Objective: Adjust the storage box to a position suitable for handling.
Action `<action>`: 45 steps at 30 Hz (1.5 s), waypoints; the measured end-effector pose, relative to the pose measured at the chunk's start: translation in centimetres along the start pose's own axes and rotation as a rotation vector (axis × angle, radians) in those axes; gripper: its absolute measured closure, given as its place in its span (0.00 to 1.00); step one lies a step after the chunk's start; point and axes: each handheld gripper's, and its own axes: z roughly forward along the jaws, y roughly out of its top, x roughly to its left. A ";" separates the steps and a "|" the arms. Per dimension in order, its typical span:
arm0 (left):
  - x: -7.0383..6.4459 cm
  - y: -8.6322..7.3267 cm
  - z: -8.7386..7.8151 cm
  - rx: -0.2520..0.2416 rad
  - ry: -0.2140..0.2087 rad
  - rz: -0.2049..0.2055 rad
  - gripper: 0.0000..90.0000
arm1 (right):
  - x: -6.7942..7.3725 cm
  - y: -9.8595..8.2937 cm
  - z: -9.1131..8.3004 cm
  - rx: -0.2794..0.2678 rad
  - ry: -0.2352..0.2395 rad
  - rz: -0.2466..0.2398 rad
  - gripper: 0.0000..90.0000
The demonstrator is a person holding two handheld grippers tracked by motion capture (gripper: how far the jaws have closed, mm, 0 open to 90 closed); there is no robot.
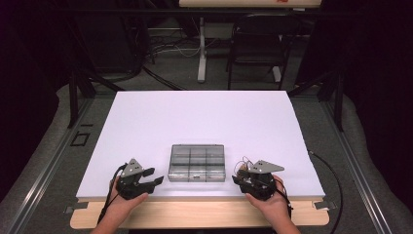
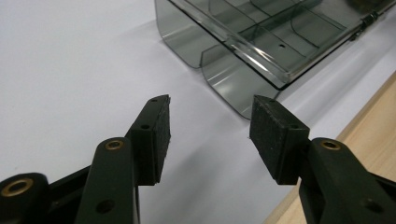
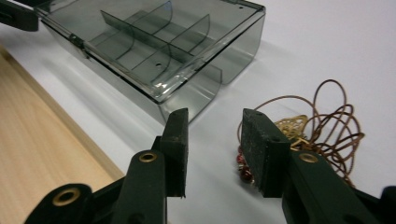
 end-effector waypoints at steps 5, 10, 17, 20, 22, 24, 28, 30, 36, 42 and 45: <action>0.7 0.0 -0.1 -0.020 0.010 -0.030 0.53 | -0.1 -0.1 0.3 -0.011 -0.013 0.008 0.65; 0.8 0.1 0.0 -0.009 0.024 -0.020 0.53 | -0.1 -0.1 0.6 -0.004 -0.020 -0.009 0.63; 0.7 0.1 0.1 -0.008 0.006 -0.023 0.58 | 0.4 0.1 0.8 -0.004 -0.010 -0.019 0.65; 0.7 0.1 0.0 -0.008 -0.005 -0.028 0.61 | 0.4 0.2 0.8 0.003 0.002 -0.001 0.71; 0.6 0.1 0.0 -0.009 -0.008 -0.029 0.62 | 0.4 0.3 0.8 0.007 0.005 -0.003 0.73; 0.6 0.1 0.0 -0.008 -0.017 -0.029 0.63 | 0.6 0.3 0.7 0.007 0.016 -0.009 0.78; 0.4 0.2 0.0 -0.014 -0.030 -0.028 0.65 | 0.8 0.5 0.7 0.004 0.023 -0.017 0.83; 0.3 0.2 0.0 -0.016 -0.035 -0.030 0.66 | 1.0 0.6 0.7 0.002 0.029 -0.026 0.86; 0.2 0.2 0.0 -0.015 -0.048 -0.030 0.67 | 1.6 0.7 0.7 0.005 0.043 -0.046 0.92; 0.2 0.2 0.0 -0.014 -0.053 -0.027 0.68 | 1.8 0.7 0.8 0.017 0.055 -0.055 0.97; 0.1 0.2 0.1 -0.014 -0.055 -0.029 0.68 | 1.8 0.7 0.8 0.026 0.060 -0.057 0.99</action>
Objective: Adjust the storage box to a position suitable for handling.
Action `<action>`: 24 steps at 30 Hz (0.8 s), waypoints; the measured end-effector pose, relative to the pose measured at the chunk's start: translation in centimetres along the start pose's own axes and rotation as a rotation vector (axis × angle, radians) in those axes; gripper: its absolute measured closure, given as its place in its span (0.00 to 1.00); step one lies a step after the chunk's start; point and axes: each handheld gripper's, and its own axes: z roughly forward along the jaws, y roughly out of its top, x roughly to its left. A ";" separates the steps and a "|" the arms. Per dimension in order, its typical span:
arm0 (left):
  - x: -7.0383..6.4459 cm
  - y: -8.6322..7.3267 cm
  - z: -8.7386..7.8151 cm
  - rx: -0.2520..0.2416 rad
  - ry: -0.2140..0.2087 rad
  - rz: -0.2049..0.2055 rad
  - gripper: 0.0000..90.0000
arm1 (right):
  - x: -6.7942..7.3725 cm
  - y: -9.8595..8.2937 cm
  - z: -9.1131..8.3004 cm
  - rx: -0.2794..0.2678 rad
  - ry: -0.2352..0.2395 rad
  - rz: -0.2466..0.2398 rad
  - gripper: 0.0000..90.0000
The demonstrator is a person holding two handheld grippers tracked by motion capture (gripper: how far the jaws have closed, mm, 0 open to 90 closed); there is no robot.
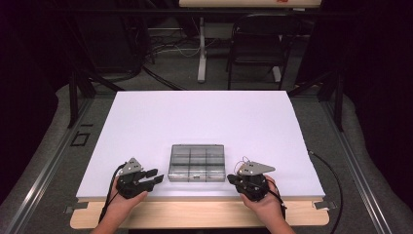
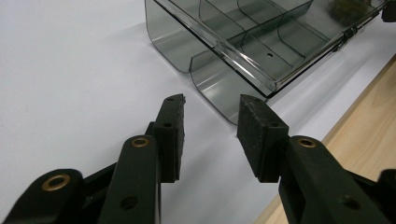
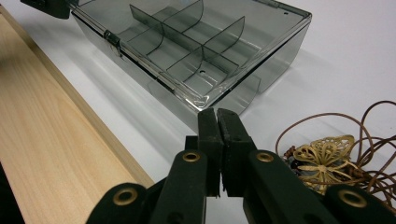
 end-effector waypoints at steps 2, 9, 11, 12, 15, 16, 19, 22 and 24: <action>0.0 0.0 0.0 0.000 -0.001 0.001 0.68 | 0.0 0.0 0.1 0.002 0.004 0.000 1.00; 0.0 0.0 -0.1 0.001 -0.006 -0.004 0.68 | 0.3 0.0 0.3 0.004 0.016 -0.011 1.00; -0.1 0.0 0.0 -0.001 -0.008 -0.003 0.68 | 0.3 0.0 0.3 0.010 0.020 -0.011 1.00; -0.1 0.0 0.0 -0.001 -0.010 0.002 0.68 | 0.3 0.0 0.4 0.010 0.019 -0.011 1.00; -0.2 0.0 0.0 -0.002 -0.015 0.002 0.68 | 0.3 0.0 0.4 0.012 0.020 -0.013 1.00; -0.2 0.0 0.0 -0.004 -0.014 0.002 0.68 | 0.3 0.0 0.4 0.011 0.019 -0.012 1.00; -0.2 0.0 0.0 -0.002 -0.013 0.010 0.69 | 0.3 0.0 0.5 0.010 0.020 -0.011 1.00; -0.3 0.0 0.0 -0.003 -0.013 0.006 0.69 | 0.4 0.0 0.6 0.009 0.022 -0.014 1.00; -0.3 0.0 0.1 -0.003 -0.015 0.006 0.69 | 0.4 0.0 0.6 0.010 0.020 -0.015 1.00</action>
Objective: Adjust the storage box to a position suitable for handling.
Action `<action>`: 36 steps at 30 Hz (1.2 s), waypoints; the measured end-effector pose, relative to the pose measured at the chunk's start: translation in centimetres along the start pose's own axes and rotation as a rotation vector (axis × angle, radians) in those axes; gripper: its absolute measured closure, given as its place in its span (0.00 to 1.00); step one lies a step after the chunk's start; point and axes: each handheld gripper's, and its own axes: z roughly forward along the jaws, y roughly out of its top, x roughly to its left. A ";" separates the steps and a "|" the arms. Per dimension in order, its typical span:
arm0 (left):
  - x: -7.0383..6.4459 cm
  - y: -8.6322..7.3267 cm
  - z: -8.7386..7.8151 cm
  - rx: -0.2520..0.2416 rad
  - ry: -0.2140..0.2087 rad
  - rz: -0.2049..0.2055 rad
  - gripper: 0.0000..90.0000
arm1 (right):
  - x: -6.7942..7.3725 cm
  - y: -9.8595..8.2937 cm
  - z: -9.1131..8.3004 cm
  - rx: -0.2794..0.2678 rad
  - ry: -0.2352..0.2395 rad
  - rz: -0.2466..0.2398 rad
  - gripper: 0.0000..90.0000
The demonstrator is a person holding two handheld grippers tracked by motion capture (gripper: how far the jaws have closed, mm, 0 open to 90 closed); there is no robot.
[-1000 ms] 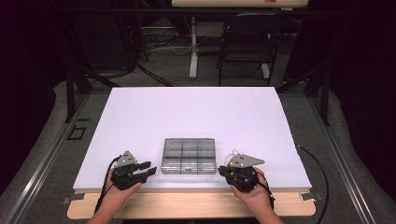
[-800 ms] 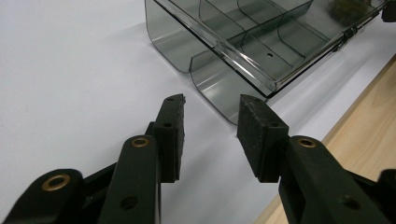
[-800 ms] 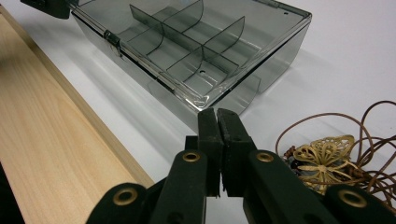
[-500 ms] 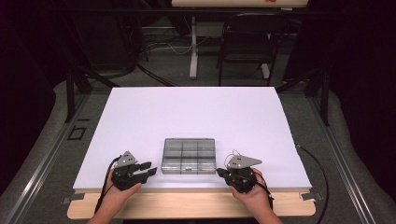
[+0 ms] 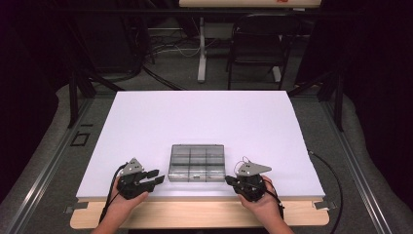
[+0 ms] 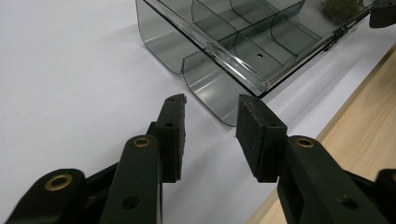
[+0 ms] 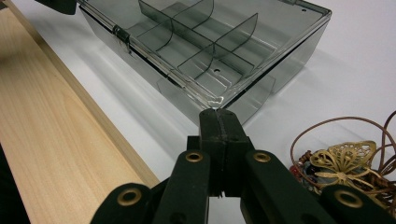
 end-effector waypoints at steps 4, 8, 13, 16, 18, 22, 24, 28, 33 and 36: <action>0.0 0.1 0.0 0.003 -0.005 0.007 0.69 | 0.0 0.0 0.0 0.000 0.000 0.001 1.00; -0.1 0.1 -0.1 0.009 -0.006 0.009 0.69 | 0.1 0.0 0.0 -0.002 -0.001 0.003 1.00; -0.1 0.1 0.0 0.007 -0.013 0.011 0.69 | 0.1 0.1 0.0 -0.005 -0.001 0.002 1.00; -0.2 0.1 -0.1 0.005 -0.011 0.007 0.69 | 0.0 0.1 0.0 -0.009 0.000 0.004 1.00; -0.2 0.1 -0.1 0.004 -0.011 0.008 0.70 | 0.1 0.1 0.0 -0.016 0.001 0.009 1.00; -0.3 0.1 -0.1 0.003 -0.011 0.015 0.70 | 0.0 0.1 -0.1 -0.019 0.005 0.011 1.00; -0.3 0.1 -0.1 0.004 -0.011 0.014 0.71 | 0.0 0.2 -0.2 -0.021 0.006 0.013 1.00; -0.6 0.2 -0.1 0.001 -0.011 0.019 0.74 | 0.0 0.3 -0.2 -0.026 0.007 0.014 1.00; -1.0 0.4 -0.1 0.001 -0.023 0.032 0.77 | -0.1 0.4 -0.3 -0.039 0.009 0.013 1.00; -1.2 0.4 -0.1 -0.003 -0.024 0.030 0.79 | 0.0 0.5 -0.3 -0.045 0.008 0.016 1.00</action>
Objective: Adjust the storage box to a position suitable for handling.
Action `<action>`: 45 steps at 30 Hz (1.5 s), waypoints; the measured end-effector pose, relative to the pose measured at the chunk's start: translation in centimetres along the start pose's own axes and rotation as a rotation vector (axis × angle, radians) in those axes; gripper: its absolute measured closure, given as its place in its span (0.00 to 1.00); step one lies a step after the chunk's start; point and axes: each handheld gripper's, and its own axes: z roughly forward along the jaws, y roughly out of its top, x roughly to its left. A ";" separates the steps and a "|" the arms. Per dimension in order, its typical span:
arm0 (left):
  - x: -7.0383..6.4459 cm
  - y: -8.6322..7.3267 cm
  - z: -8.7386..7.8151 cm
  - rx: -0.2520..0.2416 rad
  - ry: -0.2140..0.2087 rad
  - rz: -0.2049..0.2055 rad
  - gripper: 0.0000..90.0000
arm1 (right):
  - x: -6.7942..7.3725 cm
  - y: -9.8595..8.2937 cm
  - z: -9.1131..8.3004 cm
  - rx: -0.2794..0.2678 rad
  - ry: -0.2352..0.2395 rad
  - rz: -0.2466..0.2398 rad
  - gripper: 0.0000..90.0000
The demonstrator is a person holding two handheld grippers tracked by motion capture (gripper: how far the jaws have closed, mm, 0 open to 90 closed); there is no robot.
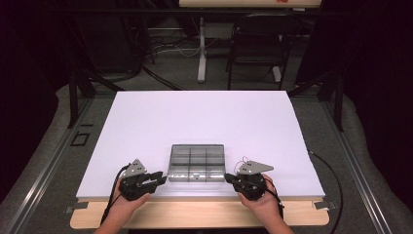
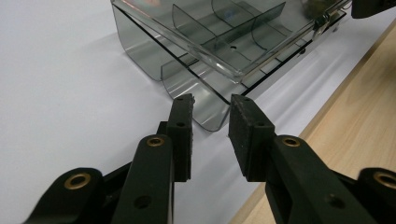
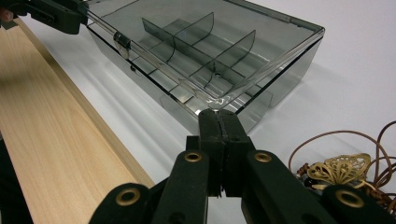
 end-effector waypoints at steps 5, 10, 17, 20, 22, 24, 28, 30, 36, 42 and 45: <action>-0.2 0.2 0.0 -0.011 -0.001 0.008 0.81 | 0.0 0.1 0.0 -0.007 0.001 -0.002 1.00; -0.6 0.4 0.2 -0.014 -0.010 0.020 0.83 | 0.0 0.2 0.0 -0.006 0.000 -0.001 0.99; -0.9 0.8 0.4 -0.023 -0.010 0.035 0.85 | 0.0 0.2 0.1 -0.016 0.001 0.007 0.99; -1.0 0.9 0.4 -0.021 -0.005 0.042 0.86 | 0.0 0.2 0.0 -0.010 -0.001 0.000 0.98; -1.0 1.0 0.3 -0.021 -0.004 0.043 0.86 | -0.1 0.3 0.0 -0.012 -0.001 -0.001 0.98; -1.0 1.0 0.3 -0.026 -0.003 0.039 0.87 | -0.1 0.3 0.1 -0.013 0.000 0.000 0.98; -1.0 1.2 0.3 -0.030 -0.001 0.031 0.87 | -0.1 0.4 0.1 -0.020 0.000 0.005 0.97; -1.0 1.3 0.3 -0.032 -0.001 0.032 0.87 | -0.1 0.5 0.1 -0.027 -0.002 0.002 0.95; -1.0 1.7 0.2 -0.043 0.006 0.027 0.86 | -0.1 0.8 0.1 -0.044 -0.011 0.003 0.93; -1.0 2.0 0.1 -0.047 0.018 0.019 0.85 | -0.1 1.0 0.1 -0.059 -0.021 0.004 0.91; -1.0 2.1 0.1 -0.056 0.025 0.017 0.84 | -0.1 1.2 0.0 -0.062 -0.022 0.005 0.90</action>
